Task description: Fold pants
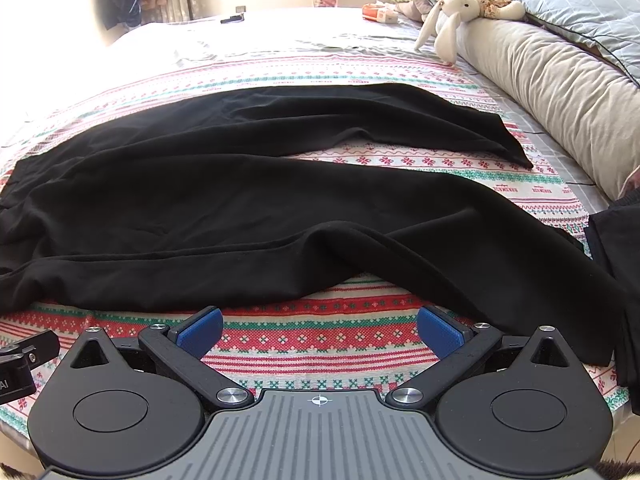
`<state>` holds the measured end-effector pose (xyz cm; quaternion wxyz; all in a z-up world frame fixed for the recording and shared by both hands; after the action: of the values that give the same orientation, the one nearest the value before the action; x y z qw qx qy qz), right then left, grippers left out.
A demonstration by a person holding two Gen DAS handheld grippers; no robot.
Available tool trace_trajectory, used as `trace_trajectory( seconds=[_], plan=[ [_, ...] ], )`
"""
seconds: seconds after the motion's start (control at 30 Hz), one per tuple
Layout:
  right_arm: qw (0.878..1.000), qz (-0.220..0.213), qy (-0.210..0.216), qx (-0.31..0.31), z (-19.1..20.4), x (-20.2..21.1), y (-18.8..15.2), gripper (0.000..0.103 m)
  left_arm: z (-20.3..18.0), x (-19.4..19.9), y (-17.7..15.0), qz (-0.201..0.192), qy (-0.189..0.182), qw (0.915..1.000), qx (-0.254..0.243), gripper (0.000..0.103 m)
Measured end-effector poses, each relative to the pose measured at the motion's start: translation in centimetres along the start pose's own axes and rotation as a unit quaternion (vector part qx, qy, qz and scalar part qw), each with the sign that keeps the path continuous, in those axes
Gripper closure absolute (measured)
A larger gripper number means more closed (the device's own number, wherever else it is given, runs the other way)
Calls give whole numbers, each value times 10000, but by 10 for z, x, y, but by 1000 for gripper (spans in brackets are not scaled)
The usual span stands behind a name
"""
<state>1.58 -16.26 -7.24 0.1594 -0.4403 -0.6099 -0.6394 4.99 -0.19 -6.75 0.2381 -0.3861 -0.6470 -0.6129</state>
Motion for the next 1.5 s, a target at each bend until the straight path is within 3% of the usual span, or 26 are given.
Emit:
trace_trajectory(
  seconds=[0.73, 0.9, 1.07, 1.13, 1.33, 1.5],
  plan=[
    [9999, 37, 27, 123, 5, -5, -3, 0, 5, 1, 2, -83, 78, 9999, 16, 0],
    [9975, 118, 385, 583, 19, -12, -2, 0, 17, 2, 9, -240, 286, 9993, -39, 0],
    [9858, -112, 828, 1453, 48, -12, 6, 0, 48, 2, 19, -453, 303, 9983, 227, 0],
    [9790, -170, 979, 1777, 61, -14, 10, 0, 66, 1, 23, -341, 390, 9980, 350, 0],
    [9527, 124, 1976, 2304, 100, -31, 17, 0, 129, -1, 42, -138, 801, 9958, 414, 0],
    [9419, -118, 1900, 2766, 117, -45, 28, 0, 202, -11, 43, 75, 1138, 9859, 1227, 0]
  ],
)
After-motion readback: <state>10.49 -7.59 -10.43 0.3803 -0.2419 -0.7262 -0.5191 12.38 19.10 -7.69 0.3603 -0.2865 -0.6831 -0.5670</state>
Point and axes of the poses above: each gripper's, at about its wrist camera, not at the fingertips, and x roughly against the way its jaws point, z to its left, y to its top, the point moved 8 cm from there along -x, roughly the way its jaws point, and after that the axes turned 11 degrees about -y, right-handed, at the moved point
